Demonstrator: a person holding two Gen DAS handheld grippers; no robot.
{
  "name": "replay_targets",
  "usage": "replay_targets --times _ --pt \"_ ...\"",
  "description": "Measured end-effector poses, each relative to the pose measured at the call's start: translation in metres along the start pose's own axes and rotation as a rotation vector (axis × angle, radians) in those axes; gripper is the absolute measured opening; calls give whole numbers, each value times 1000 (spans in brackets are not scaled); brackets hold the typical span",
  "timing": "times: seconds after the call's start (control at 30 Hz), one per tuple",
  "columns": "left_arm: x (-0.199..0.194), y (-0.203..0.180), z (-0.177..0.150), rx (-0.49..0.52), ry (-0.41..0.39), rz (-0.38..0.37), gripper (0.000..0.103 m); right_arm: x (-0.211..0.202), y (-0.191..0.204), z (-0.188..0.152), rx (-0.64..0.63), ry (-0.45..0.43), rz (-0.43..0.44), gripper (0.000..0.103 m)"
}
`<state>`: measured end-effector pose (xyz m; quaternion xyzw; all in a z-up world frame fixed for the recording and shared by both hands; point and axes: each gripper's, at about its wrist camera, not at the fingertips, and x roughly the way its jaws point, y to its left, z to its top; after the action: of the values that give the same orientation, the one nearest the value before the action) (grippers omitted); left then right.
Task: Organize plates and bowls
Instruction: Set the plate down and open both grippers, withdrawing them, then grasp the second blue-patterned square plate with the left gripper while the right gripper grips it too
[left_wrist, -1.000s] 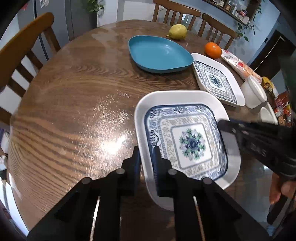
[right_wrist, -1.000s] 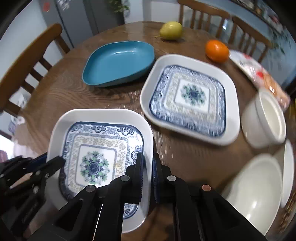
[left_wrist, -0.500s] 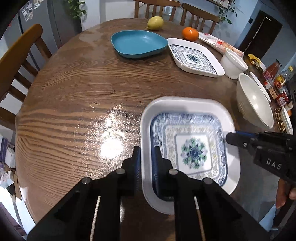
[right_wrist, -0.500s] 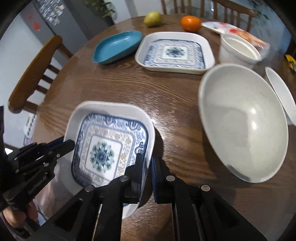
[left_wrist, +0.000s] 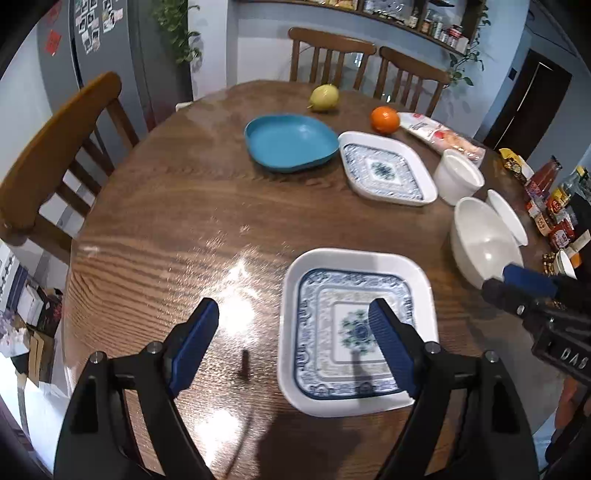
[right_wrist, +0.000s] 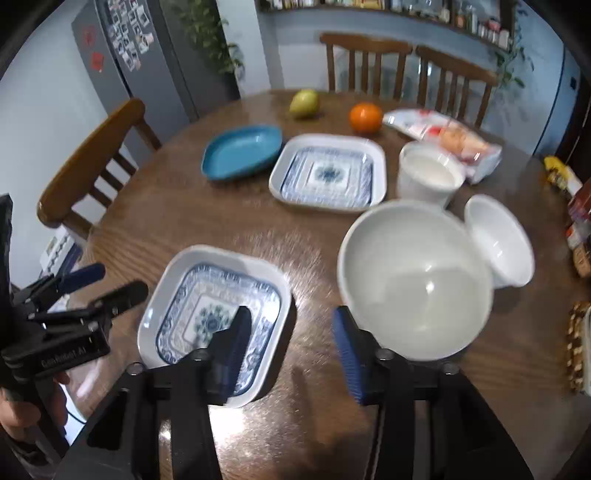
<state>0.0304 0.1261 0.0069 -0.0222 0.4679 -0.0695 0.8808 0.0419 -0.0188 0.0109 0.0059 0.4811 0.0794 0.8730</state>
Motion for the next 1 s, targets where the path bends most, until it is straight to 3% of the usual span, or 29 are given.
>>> replay_targets --times 0.13,0.23,0.47,0.6,0.7,0.83,1.0 --pt "-13 -18 12 15 -41 -21 92 -24 -8 11 -10 -71 -4 50" --pt "-23 -31 25 37 -86 -37 93 -39 -15 20 -36 -113 -32 58" --pt "-39 -55 64 64 -149 -68 102 -63 -39 57 -60 -166 -88 61" --pt "-31 -61 100 44 -158 -69 102 -67 -52 86 -58 -175 -81 74" --pt "-11 -53 119 -11 -125 -44 102 -54 -61 104 -33 -154 -57 75" --pt "26 -37 126 -88 -36 -56 102 -13 -71 116 9 -60 -7 75" --pt "65 -36 118 -69 34 -35 101 32 -77 125 72 34 91 75"
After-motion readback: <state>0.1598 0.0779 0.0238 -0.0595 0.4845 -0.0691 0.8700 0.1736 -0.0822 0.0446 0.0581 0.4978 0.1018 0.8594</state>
